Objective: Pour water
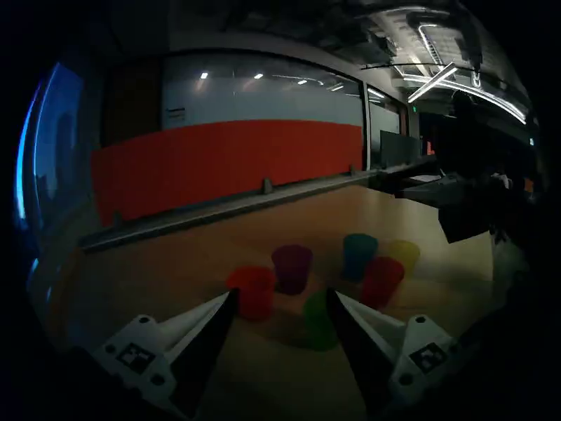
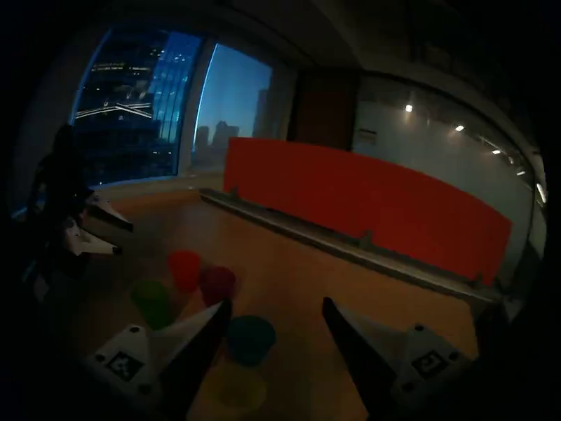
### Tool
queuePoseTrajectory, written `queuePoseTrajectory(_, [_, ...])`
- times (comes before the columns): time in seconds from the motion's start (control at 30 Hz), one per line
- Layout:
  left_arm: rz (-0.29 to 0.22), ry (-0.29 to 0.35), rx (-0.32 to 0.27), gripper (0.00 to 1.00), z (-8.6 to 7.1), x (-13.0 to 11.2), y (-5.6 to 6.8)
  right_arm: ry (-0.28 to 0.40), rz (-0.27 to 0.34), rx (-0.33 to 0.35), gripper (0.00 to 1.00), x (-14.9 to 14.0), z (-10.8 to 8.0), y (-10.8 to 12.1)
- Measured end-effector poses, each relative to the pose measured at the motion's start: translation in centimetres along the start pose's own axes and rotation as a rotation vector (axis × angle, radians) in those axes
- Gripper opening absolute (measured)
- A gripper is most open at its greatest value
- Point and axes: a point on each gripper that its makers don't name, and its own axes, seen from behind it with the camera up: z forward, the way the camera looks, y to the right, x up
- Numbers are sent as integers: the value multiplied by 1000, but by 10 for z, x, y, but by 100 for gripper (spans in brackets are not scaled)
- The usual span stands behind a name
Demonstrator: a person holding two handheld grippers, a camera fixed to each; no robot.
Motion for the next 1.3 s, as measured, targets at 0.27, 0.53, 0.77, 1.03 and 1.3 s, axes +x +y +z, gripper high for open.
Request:
queuePoseTrajectory(0.27, [-11,90,117,91,-10,16,-20,87,11,-132,100,8,-16,17])
queuePoseTrajectory(0.53, [-31,151,206,91,-17,22,-31,175,77,-261,100,17,-31,37])
queuePoseTrajectory(0.77, [-15,201,322,91,-27,28,-49,212,85,-395,100,12,-48,58])
queuePoseTrajectory(1.03, [-35,247,389,91,-36,29,-60,237,93,-525,100,5,-73,71])
queuePoseTrajectory(1.3, [-55,269,440,91,-45,30,-72,227,112,-583,100,-12,-87,71])
